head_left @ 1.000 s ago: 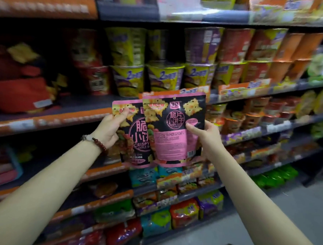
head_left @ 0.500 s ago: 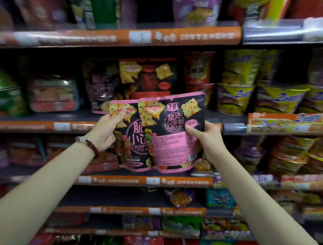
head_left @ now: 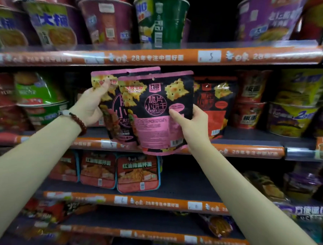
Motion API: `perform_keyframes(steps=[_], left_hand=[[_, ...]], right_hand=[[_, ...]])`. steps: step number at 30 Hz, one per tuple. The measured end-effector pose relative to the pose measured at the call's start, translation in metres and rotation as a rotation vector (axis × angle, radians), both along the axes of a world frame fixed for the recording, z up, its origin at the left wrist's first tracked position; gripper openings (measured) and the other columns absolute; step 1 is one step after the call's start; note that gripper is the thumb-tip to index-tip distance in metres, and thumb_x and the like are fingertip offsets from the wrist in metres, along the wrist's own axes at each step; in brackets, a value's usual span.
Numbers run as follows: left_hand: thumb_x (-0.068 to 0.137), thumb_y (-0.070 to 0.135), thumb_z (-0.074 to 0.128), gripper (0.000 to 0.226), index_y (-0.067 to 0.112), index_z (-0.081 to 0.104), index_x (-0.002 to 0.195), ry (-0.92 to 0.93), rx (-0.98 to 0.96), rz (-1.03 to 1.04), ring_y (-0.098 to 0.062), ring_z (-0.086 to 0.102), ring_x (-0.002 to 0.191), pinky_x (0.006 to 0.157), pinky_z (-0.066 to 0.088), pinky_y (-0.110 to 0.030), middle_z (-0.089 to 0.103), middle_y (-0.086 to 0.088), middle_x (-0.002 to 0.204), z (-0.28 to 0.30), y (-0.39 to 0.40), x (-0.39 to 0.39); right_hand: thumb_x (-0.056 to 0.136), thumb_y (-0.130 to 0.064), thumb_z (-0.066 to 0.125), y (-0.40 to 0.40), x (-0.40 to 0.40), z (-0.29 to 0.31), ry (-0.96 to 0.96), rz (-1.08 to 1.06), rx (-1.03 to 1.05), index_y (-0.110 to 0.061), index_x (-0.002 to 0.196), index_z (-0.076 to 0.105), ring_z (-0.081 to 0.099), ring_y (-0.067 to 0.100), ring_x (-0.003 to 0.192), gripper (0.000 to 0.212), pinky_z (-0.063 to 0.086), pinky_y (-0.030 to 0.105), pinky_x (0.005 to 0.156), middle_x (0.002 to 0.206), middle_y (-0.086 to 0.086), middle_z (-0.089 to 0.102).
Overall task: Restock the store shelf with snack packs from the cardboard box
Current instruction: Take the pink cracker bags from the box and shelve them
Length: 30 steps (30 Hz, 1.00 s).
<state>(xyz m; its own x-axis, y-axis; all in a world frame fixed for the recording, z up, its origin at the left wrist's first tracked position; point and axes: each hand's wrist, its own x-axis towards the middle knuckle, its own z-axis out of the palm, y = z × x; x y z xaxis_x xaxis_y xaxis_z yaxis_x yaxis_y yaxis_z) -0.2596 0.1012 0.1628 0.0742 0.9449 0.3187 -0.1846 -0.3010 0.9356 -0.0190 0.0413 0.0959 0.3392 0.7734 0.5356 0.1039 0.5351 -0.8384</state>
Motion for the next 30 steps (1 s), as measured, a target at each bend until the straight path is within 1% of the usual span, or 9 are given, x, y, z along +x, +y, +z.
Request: perform_keyframes(steps=[4,8,11,12,14,17,21,25,30], left_hand=[[0.068,0.049,0.065,0.051,0.016,0.064,0.107,-0.036,0.016,-0.025,-0.024,0.064,0.107,0.093,0.05,-0.044,0.068,-0.006,0.111,0.005,0.024,-0.001],[0.056,0.054,0.078,0.057,0.018,0.066,0.099,-0.049,-0.014,-0.054,-0.023,0.058,0.116,0.1,0.044,-0.046,0.066,-0.006,0.116,-0.014,0.046,0.005],[0.067,0.032,0.076,0.029,0.019,0.063,0.088,-0.043,0.033,-0.05,-0.019,0.061,0.103,0.089,0.048,-0.04,0.07,0.004,0.093,-0.021,0.061,0.006],[0.072,0.02,0.074,0.019,0.018,0.063,0.088,0.017,0.058,-0.065,-0.015,0.065,0.093,0.083,0.05,-0.036,0.072,0.007,0.084,-0.024,0.063,0.004],[0.074,0.005,0.073,0.021,0.016,0.063,0.089,0.265,0.114,-0.119,-0.009,0.069,0.079,0.072,0.053,-0.028,0.074,0.007,0.078,-0.034,0.062,-0.002],[0.067,0.01,0.081,0.035,0.018,0.06,0.095,0.647,0.14,-0.118,-0.01,0.064,0.085,0.077,0.049,-0.022,0.068,0.004,0.089,-0.057,0.064,-0.012],[0.048,0.041,0.088,0.078,0.017,0.054,0.114,0.707,0.12,-0.037,-0.015,0.062,0.097,0.09,0.049,-0.034,0.065,0.002,0.103,-0.067,0.079,-0.017],[0.063,0.022,0.085,0.049,0.016,0.059,0.104,0.737,0.227,0.0,-0.015,0.065,0.094,0.087,0.051,-0.036,0.068,0.001,0.099,-0.067,0.093,0.0],[0.065,0.019,0.085,0.055,0.02,0.061,0.114,0.662,0.168,-0.066,-0.007,0.065,0.095,0.089,0.053,-0.034,0.07,0.006,0.102,-0.077,0.118,0.019]], right_hand=[[0.083,-0.025,0.074,0.014,-0.014,0.006,0.047,-0.117,0.031,-0.02,0.097,0.069,0.069,0.01,0.09,0.016,0.058,0.04,0.085,0.091,-0.007,0.073],[0.084,-0.023,0.073,0.022,-0.018,-0.01,0.055,-0.201,0.03,-0.019,0.099,0.069,0.068,0.007,0.089,0.017,0.057,0.036,0.086,0.092,-0.007,0.073],[0.085,-0.022,0.072,0.025,-0.018,-0.014,0.074,-0.228,0.043,-0.018,0.105,0.068,0.067,0.004,0.093,0.02,0.056,0.031,0.087,0.098,-0.008,0.072],[0.085,-0.022,0.071,0.026,-0.018,-0.014,0.069,-0.229,0.04,-0.018,0.106,0.067,0.066,0.005,0.095,0.022,0.056,0.033,0.088,0.1,-0.007,0.071],[0.085,-0.025,0.071,0.03,-0.018,-0.013,0.063,-0.223,0.03,-0.02,0.11,0.064,0.065,0.009,0.1,0.027,0.055,0.038,0.091,0.104,-0.006,0.07],[0.085,-0.026,0.07,0.034,-0.016,-0.015,0.08,-0.202,0.007,-0.022,0.113,0.062,0.064,0.011,0.103,0.03,0.054,0.043,0.093,0.107,-0.007,0.069],[0.085,-0.024,0.07,0.035,-0.013,-0.018,0.099,-0.193,0.003,-0.021,0.112,0.062,0.065,0.011,0.103,0.029,0.054,0.043,0.094,0.107,-0.006,0.07],[0.086,-0.021,0.07,0.035,-0.012,-0.02,0.106,-0.181,0.017,-0.021,0.113,0.062,0.065,0.009,0.104,0.028,0.054,0.038,0.093,0.108,-0.006,0.07],[0.086,-0.019,0.07,0.037,-0.01,-0.021,0.101,-0.169,0.039,-0.019,0.112,0.063,0.066,0.006,0.099,0.027,0.055,0.028,0.083,0.105,-0.006,0.071]])
